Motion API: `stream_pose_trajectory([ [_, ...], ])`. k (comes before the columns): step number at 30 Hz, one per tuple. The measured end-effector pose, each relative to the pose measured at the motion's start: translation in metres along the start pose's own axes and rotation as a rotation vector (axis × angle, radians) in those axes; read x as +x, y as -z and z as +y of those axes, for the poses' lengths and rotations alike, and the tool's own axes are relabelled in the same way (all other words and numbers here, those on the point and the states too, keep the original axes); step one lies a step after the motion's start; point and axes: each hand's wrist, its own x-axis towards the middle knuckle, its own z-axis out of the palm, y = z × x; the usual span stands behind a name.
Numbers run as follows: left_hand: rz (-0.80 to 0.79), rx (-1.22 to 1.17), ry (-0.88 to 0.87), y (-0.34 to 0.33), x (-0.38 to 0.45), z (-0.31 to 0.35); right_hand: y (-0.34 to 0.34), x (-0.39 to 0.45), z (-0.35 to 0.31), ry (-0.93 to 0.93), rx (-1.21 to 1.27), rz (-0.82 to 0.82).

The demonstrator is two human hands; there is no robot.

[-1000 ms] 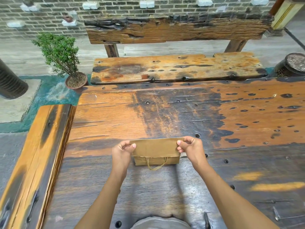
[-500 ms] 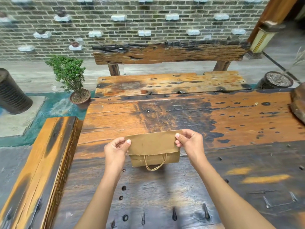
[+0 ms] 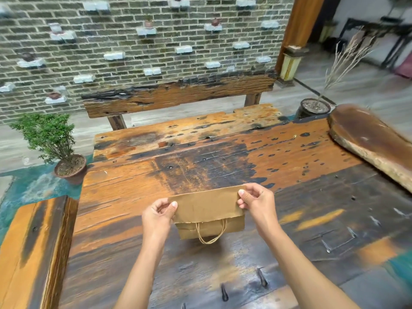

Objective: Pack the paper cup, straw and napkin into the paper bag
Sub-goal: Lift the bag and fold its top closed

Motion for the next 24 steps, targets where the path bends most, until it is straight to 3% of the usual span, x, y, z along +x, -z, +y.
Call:
stream_pose_trajectory([
  [16, -0.378, 0.097, -0.047, -0.295, -0.070, 0.002, 0.292, 0.061, 0.000, -0.015, -0.006, 0.299],
  [24, -0.507, 0.151, -0.064, -0.416, -0.084, -0.013, 0.398, 0.085, 0.012, -0.027, 0.018, 0.440],
])
